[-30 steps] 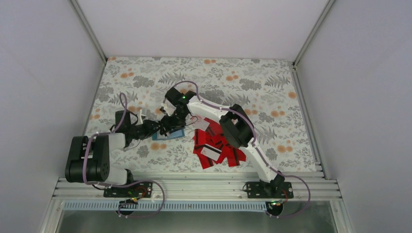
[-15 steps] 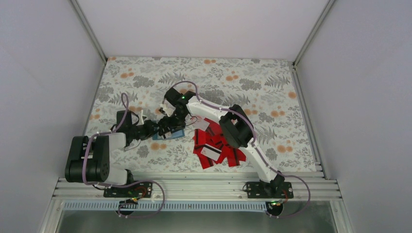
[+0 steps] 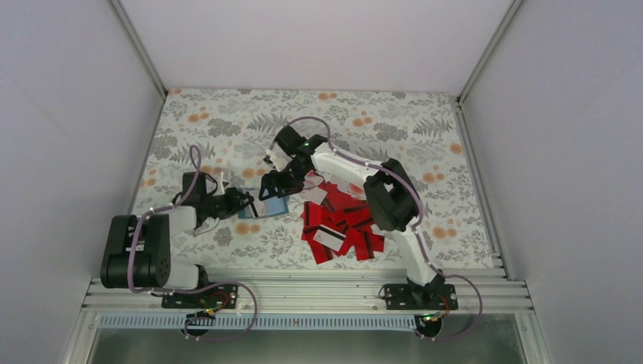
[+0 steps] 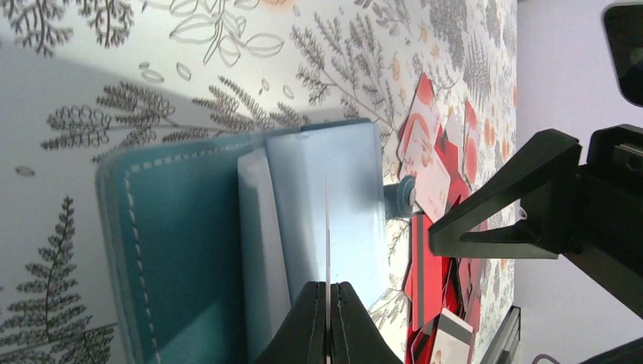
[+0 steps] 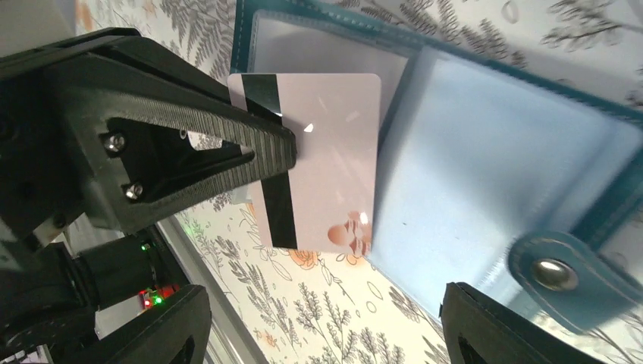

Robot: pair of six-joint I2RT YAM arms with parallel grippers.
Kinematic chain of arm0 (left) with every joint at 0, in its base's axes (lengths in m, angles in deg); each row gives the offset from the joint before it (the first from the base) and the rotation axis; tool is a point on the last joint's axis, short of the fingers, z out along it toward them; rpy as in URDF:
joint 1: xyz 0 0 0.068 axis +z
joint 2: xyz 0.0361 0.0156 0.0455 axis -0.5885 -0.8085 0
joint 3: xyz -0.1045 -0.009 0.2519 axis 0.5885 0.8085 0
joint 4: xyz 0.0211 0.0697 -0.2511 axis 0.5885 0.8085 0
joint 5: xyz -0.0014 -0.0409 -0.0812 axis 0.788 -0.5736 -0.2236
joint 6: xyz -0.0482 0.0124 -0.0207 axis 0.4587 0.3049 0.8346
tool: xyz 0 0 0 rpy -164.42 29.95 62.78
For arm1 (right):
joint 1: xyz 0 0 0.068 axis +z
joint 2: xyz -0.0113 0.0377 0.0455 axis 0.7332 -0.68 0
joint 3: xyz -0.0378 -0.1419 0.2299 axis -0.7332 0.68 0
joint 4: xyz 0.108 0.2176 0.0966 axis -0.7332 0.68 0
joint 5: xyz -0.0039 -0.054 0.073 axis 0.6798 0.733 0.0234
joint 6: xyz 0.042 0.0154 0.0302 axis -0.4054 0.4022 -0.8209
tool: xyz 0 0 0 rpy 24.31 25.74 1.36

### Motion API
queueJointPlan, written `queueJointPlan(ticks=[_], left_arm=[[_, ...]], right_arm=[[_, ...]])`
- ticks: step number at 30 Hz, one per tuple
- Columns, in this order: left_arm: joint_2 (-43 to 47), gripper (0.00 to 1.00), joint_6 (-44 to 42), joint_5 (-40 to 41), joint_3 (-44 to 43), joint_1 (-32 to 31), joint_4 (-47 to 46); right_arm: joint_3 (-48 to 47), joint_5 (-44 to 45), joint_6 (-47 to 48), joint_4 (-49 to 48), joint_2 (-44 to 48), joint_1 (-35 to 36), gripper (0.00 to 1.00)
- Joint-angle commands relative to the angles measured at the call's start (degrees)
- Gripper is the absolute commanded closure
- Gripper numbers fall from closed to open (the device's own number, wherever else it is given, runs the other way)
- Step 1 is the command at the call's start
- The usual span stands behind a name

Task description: Put the credit cards into the card holder

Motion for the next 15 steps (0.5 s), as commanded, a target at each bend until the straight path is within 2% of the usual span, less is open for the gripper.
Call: queueJointPlan(ticks=[1,6,15], left_arm=[[0.09,0.98,-1.58,1.4,-2.79,-0.22,0.88],[-0.24,0.98,-2.4,2.27,-4.7,-0.23,2.64],[-0.04,0.98,-2.86,3.87,-4.81,-0.18,3.53]], right_arm=[[3.67,-0.42,0.3,-3.63,3.89,-1.5,0.24],[5.84,-1.69,0.5,-5.73,3.48,-2.05,0.3],[3.96,-5.3,2.68,-6.96,3.04,-2.38,0.36]])
